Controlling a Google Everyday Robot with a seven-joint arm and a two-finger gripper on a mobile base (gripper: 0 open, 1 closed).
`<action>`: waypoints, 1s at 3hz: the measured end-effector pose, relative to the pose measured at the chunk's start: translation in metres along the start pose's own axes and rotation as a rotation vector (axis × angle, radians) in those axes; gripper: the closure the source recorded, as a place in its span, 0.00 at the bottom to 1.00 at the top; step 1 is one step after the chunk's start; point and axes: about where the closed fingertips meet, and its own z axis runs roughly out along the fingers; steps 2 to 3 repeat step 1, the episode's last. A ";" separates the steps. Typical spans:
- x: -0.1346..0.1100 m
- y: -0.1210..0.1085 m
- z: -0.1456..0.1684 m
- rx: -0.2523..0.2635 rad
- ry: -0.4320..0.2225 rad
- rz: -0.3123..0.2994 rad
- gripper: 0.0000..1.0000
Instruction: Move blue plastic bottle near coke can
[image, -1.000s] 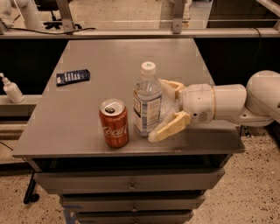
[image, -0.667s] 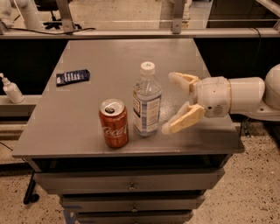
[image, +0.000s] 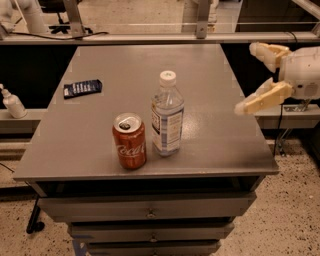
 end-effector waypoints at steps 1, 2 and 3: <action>-0.016 -0.016 -0.017 0.046 -0.014 -0.028 0.00; -0.016 -0.016 -0.017 0.046 -0.014 -0.028 0.00; -0.016 -0.016 -0.017 0.046 -0.014 -0.028 0.00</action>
Offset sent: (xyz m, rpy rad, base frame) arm 0.0000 0.0000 0.0000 0.0000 0.0000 0.0000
